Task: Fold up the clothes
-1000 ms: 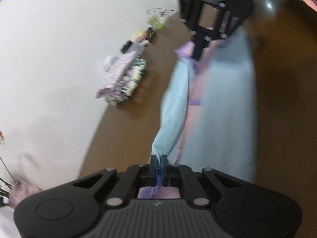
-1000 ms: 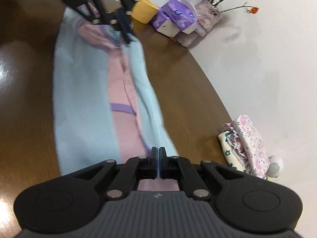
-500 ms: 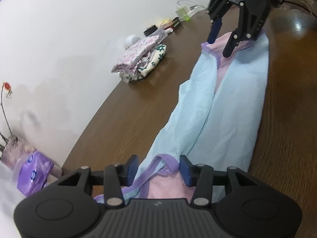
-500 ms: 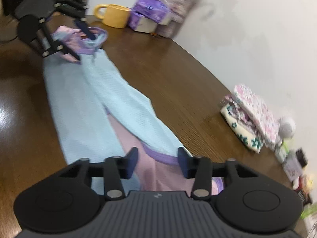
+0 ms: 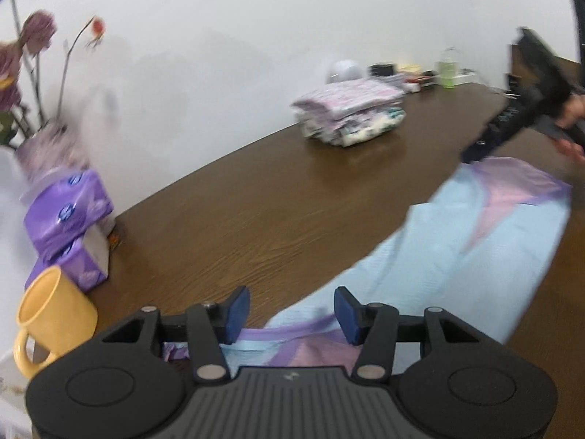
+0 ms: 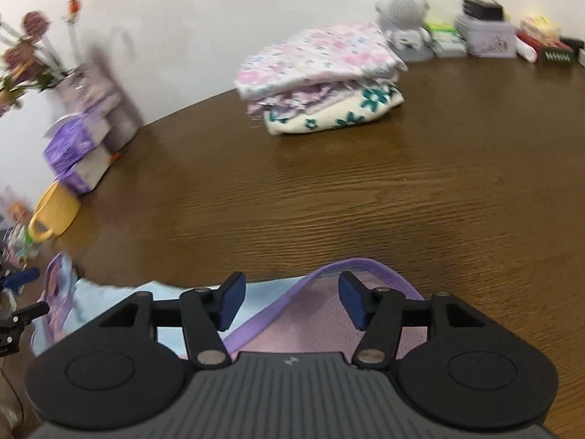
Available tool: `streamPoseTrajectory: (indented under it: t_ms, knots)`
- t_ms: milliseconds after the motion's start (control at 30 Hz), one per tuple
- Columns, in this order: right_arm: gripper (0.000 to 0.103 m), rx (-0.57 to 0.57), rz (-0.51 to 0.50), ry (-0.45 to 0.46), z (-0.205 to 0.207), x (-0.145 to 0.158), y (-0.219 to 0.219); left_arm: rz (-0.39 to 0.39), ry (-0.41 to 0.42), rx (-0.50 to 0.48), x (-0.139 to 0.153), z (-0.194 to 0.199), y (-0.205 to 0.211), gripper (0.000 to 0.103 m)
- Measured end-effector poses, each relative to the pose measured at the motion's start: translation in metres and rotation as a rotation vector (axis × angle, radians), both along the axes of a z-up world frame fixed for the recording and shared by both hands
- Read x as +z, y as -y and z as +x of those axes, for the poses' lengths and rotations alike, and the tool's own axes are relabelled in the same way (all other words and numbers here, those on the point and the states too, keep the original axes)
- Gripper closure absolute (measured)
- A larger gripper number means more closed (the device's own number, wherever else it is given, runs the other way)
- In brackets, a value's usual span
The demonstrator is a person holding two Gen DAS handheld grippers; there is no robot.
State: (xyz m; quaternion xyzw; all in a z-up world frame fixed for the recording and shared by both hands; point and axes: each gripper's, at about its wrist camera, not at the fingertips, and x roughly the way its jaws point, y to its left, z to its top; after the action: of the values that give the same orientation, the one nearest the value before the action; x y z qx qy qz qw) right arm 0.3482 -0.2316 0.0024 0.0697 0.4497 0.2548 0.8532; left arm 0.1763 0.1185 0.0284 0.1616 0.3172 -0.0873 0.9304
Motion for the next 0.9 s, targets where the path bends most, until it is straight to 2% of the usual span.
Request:
streamPoseTrajectory:
  t_ms: [33, 67, 100, 133, 167, 200, 233, 367, 533, 667, 700, 767, 900]
  knots:
    - [0.052, -0.012, 0.002, -0.005, 0.001, -0.003, 0.000, -0.017, -0.002, 0.008, -0.003, 0.005, -0.002, 0.055]
    - [0.061, -0.014, 0.009, -0.006, -0.001, -0.005, 0.000, -0.043, -0.005, 0.016, -0.005, 0.009, -0.004, 0.058]
    - [0.066, -0.016, 0.016, -0.007, -0.002, -0.006, 0.000, -0.068, -0.009, 0.023, -0.007, 0.013, -0.007, 0.066]
    - [0.080, -0.017, 0.023, -0.008, -0.004, -0.008, 0.000, -0.079, -0.016, 0.023, -0.010, 0.017, -0.009, 0.077]
    - [0.093, -0.019, 0.034, -0.012, -0.005, -0.010, 0.000, -0.078, -0.029, 0.027, -0.013, 0.020, -0.010, 0.083]
    - [0.096, -0.022, 0.052, -0.020, -0.007, -0.011, 0.002, -0.070, -0.042, 0.031, -0.018, 0.022, -0.011, 0.091]
    - [0.099, -0.025, 0.063, -0.016, -0.008, -0.010, 0.003, -0.062, -0.055, 0.035, -0.022, 0.024, -0.011, 0.093]
    - [0.100, -0.042, 0.103, 0.007, -0.023, -0.005, 0.017, -0.053, -0.075, 0.080, -0.032, 0.022, -0.016, 0.093]
    - [0.100, -0.073, 0.138, -0.028, -0.040, -0.015, 0.034, -0.036, -0.070, 0.125, -0.035, 0.019, -0.020, 0.092]
    - [0.093, -0.101, 0.162, -0.040, -0.044, -0.022, 0.042, -0.016, -0.058, 0.145, -0.036, 0.015, -0.017, 0.091]
    - [0.091, -0.114, 0.170, -0.025, -0.044, -0.020, 0.045, -0.011, -0.052, 0.153, -0.035, 0.014, -0.016, 0.089]
    - [0.079, -0.138, 0.186, 0.006, -0.045, -0.016, 0.050, -0.020, -0.025, 0.149, -0.032, 0.010, -0.015, 0.087]
    - [0.077, -0.153, 0.136, 0.138, -0.045, 0.000, 0.050, -0.027, 0.030, 0.099, -0.021, 0.005, -0.003, 0.084]
